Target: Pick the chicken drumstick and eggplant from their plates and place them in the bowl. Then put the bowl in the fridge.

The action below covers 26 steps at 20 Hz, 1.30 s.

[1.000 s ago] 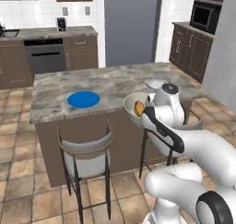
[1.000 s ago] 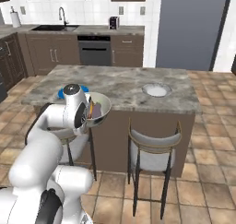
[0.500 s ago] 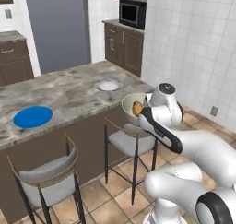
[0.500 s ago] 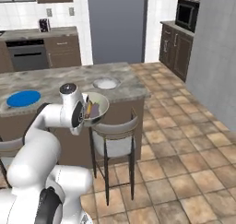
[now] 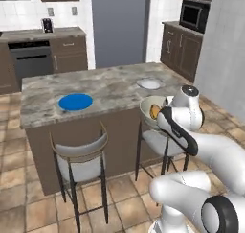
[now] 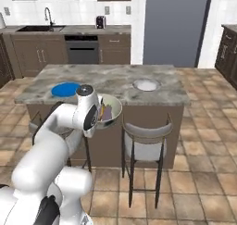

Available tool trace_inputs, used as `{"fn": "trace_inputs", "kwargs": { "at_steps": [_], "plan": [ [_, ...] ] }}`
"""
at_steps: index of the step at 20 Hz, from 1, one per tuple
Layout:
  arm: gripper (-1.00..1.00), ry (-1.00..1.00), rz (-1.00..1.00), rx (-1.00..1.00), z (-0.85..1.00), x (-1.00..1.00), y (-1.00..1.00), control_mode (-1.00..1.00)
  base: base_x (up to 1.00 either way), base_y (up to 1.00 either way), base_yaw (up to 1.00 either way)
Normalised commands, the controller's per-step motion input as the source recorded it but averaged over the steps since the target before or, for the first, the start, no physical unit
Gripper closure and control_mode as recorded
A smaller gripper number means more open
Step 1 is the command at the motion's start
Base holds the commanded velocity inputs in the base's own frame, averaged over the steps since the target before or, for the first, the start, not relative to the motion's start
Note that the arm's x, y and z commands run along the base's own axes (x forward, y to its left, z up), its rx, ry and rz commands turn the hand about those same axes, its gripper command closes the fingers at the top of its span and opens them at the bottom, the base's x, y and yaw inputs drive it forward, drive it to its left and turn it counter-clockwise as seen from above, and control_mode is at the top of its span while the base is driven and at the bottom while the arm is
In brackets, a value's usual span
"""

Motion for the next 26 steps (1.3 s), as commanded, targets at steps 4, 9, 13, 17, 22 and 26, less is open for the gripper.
{"fn": "trace_inputs", "kwargs": {
  "at_steps": [4,9,13,17,22,26],
  "plan": [
    [1.0,0.0,0.0,0.0,0.0,0.0,0.0,1.0,-0.29,-0.05,0.88],
    [1.0,0.0,0.0,0.0,0.0,0.0,0.0,1.0,-0.21,-0.1,0.95],
    [1.0,0.0,0.0,0.0,0.0,0.0,0.0,1.0,-0.05,-0.16,0.91],
    [1.0,0.0,0.0,0.0,0.0,0.0,0.0,1.0,-0.01,-0.16,0.88],
    [1.0,0.0,0.0,0.0,0.0,0.0,0.0,1.0,0.1,-0.14,0.89],
    [1.0,0.0,0.0,0.0,0.0,0.0,0.0,1.0,0.35,-0.1,0.78]
  ]
}}
